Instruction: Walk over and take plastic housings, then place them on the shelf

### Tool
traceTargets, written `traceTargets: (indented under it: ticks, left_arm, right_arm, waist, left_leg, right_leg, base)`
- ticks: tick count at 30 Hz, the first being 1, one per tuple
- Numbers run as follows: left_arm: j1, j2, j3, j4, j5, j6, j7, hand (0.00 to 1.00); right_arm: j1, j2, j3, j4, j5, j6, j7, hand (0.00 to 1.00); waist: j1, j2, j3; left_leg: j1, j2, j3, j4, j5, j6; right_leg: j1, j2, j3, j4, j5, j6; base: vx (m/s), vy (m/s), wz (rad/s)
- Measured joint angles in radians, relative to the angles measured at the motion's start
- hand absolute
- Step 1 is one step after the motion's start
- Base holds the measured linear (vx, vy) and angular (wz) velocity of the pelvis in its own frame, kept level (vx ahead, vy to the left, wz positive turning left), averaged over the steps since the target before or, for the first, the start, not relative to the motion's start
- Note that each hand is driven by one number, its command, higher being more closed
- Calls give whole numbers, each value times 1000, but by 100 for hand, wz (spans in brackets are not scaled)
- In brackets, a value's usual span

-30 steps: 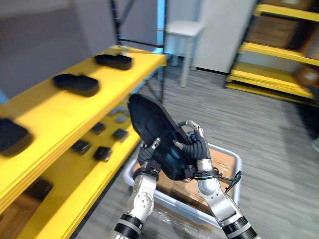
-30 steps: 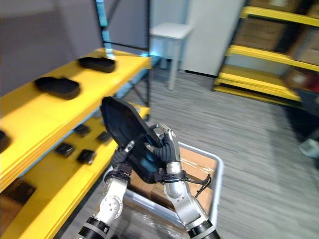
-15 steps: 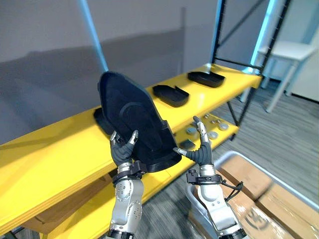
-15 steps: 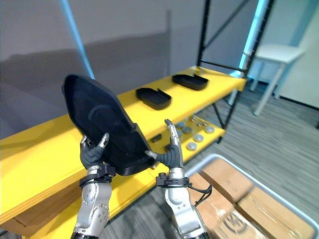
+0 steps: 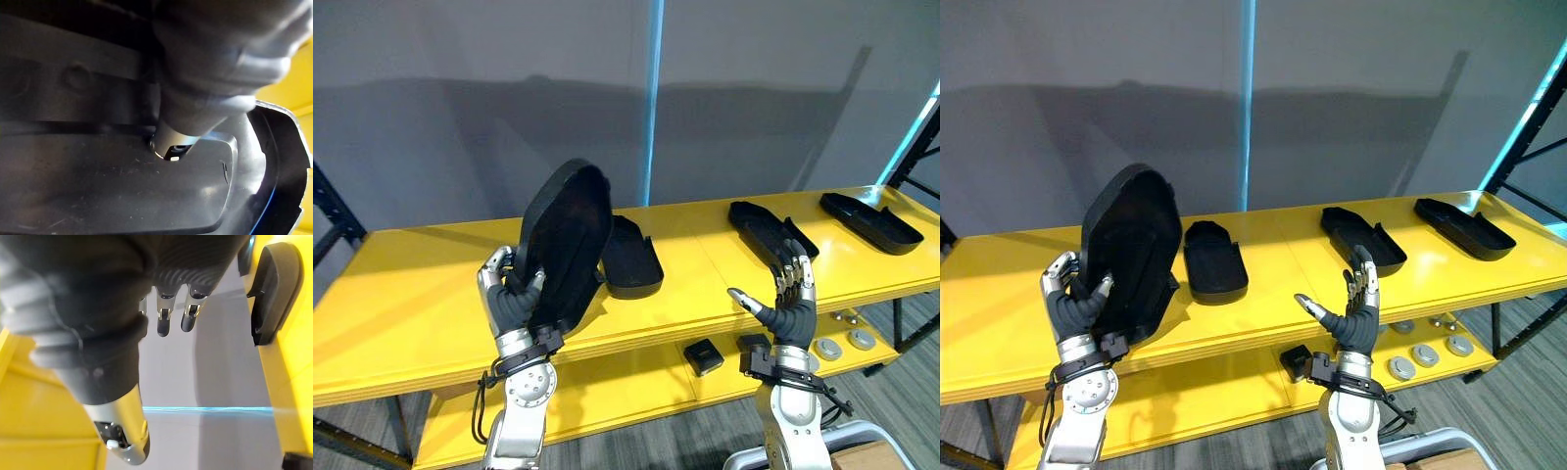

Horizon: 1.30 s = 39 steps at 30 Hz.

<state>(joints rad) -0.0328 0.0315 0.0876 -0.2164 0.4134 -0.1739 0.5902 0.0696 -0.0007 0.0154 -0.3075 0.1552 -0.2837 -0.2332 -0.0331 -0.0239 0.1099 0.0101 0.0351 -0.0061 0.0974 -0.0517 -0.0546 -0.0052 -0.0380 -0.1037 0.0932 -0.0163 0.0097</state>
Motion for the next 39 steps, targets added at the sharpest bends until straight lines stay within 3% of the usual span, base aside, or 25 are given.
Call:
traceTargets:
  ticks: [3,5,6,8,9,10,11,12,13,14,16,18,19,20,22,23,24,25,29,34,36,39]
  left_arm:
    - [46,-57,18,-22,-61,-6,-9,100]
    - [55,-77,47,-47,-188,-43,-14,100]
    - [55,-77,54,-47,-223,-53,-15,100]
    - [55,-76,97,-47,-363,-88,-45,100]
    - [55,-76,107,-48,-402,-94,-55,100]
    - [54,-67,128,-48,-498,-108,-77,100]
    - [54,-65,130,-48,-515,-110,-81,100]
    - [54,-54,134,-48,-562,-112,-95,100]
    - [48,-11,133,-45,-632,-114,-125,100]
    - [42,57,127,-45,-679,-115,-142,100]
    - [11,122,127,-43,-725,-117,-169,100]
    - [-12,134,126,-43,-786,-123,-216,100]
    - [-20,136,126,-43,-800,-127,-239,100]
    - [-51,141,119,-22,-811,-126,-267,100]
    - [-84,140,106,16,-839,-123,-294,100]
    - [-103,140,99,41,-863,-121,-311,100]
    - [-144,140,80,68,-889,-117,-332,100]
    - [-155,140,80,74,-907,-117,-341,100]
    - [-190,145,80,92,-993,-109,-361,100]
    - [-189,188,81,122,-1028,-88,-381,100]
    - [-196,240,71,183,-1041,-61,-396,100]
    - [-245,401,-19,314,-1060,14,-418,100]
  right_arm:
    - [50,1,-18,2,41,-4,20,0]
    - [58,0,-58,8,48,-4,23,0]
    - [58,-2,-71,8,57,-4,23,0]
    - [56,-4,-113,9,78,-3,20,0]
    - [55,-5,-121,10,82,-3,20,0]
    - [48,-16,-131,26,98,-3,18,0]
    - [47,-20,-131,29,103,-3,18,0]
    - [46,-33,-131,35,113,-3,18,0]
    - [43,-23,-128,66,114,0,21,0]
    - [58,29,-117,85,114,12,23,0]
    - [53,59,-80,87,107,32,35,0]
    - [45,60,-46,89,83,52,58,0]
    - [43,61,-31,93,72,64,71,0]
    - [47,61,-16,95,70,73,87,0]
    - [56,61,-20,95,53,78,99,0]
    - [66,60,-29,95,28,80,110,0]
    - [91,57,-53,85,17,81,124,0]
    - [95,54,-56,83,17,81,127,0]
    - [144,28,-54,61,17,87,137,0]
    - [166,-13,-33,16,-12,92,171,0]
    - [168,-25,-34,-9,-51,94,175,0]
    - [193,-49,-33,-65,-88,97,175,0]
  waist:
    - [5,20,11]
    - [10,22,14]
    - [7,21,14]
    - [-11,26,11]
    - [-13,32,8]
    - [-12,69,-11]
    - [-11,75,-14]
    - [-10,97,-21]
    - [-7,87,-22]
    - [-7,22,-30]
    - [-1,-34,-31]
    - [24,-27,-33]
    - [33,-18,-33]
    - [12,-10,-28]
    - [-19,1,-20]
    - [-30,7,-16]
    - [-48,12,-13]
    - [-51,18,-9]
    - [-69,68,17]
    - [-64,75,18]
    - [-72,77,18]
    - [-73,82,21]
  left_leg:
    - [-43,11,40,119,-61,-35]
    - [-122,88,171,265,-108,-5]
    - [-141,111,184,289,-108,-5]
    - [-194,218,195,302,-105,-10]
    - [-201,247,192,287,-105,-10]
    - [-191,303,136,216,-96,-25]
    - [-186,308,126,205,-91,-33]
    - [-164,310,94,167,-78,-51]
    - [-138,264,75,159,-5,-166]
    - [-130,177,90,159,-19,-129]
    - [-132,96,114,189,-45,-78]
    - [-124,82,173,196,-66,-40]
    - [-119,88,210,184,-68,-26]
    - [-120,85,224,168,-62,0]
    - [-102,82,224,136,-50,17]
    - [-85,79,226,117,-42,26]
    - [-73,64,231,96,-34,32]
    - [-74,61,233,96,-34,32]
    - [-54,59,229,35,-1,26]
    - [-41,71,256,-49,42,10]
    - [-34,71,255,-70,53,10]
    - [-26,68,251,-102,69,9]
  right_leg:
    - [49,-16,-45,-23,1,0]
    - [56,-48,-87,-33,1,1]
    - [57,-63,-101,-33,1,1]
    - [59,-129,-143,-30,-1,41]
    - [59,-138,-153,-30,-1,48]
    - [62,-160,-159,-24,-7,105]
    - [64,-162,-159,-24,-8,113]
    - [77,-170,-160,-26,-7,142]
    - [103,-215,-155,-27,-2,182]
    - [110,-297,-153,-25,5,172]
    - [86,-382,-124,12,52,162]
    - [19,-403,-95,47,152,101]
    - [-14,-403,-102,46,191,66]
    - [-69,-360,-92,153,106,124]
    - [-75,-251,-28,211,-23,152]
    - [-66,-186,20,212,-83,149]
    - [-62,-91,57,181,-145,107]
    - [-60,-68,69,156,-146,79]
    - [-19,-44,93,52,-76,57]
    - [-35,-18,119,17,-50,44]
    - [-36,-16,118,14,-49,42]
    - [-35,-15,113,4,-48,42]
  base:
    - [91,32,44]
    - [36,108,56]
    - [20,165,61]
    - [6,214,65]
    - [28,410,54]
    - [34,421,29]
    - [46,479,23]
    - [69,499,10]
    - [102,616,23]
    - [130,673,29]
    - [102,448,11]
    - [75,413,-63]
    - [35,427,-87]
    - [7,335,-58]
    - [7,216,-13]
    - [18,122,-3]
    - [18,90,-3]
    - [21,60,5]
    - [5,3,-4]
    - [20,-22,-17]
    - [38,-8,-1]
    - [11,6,5]
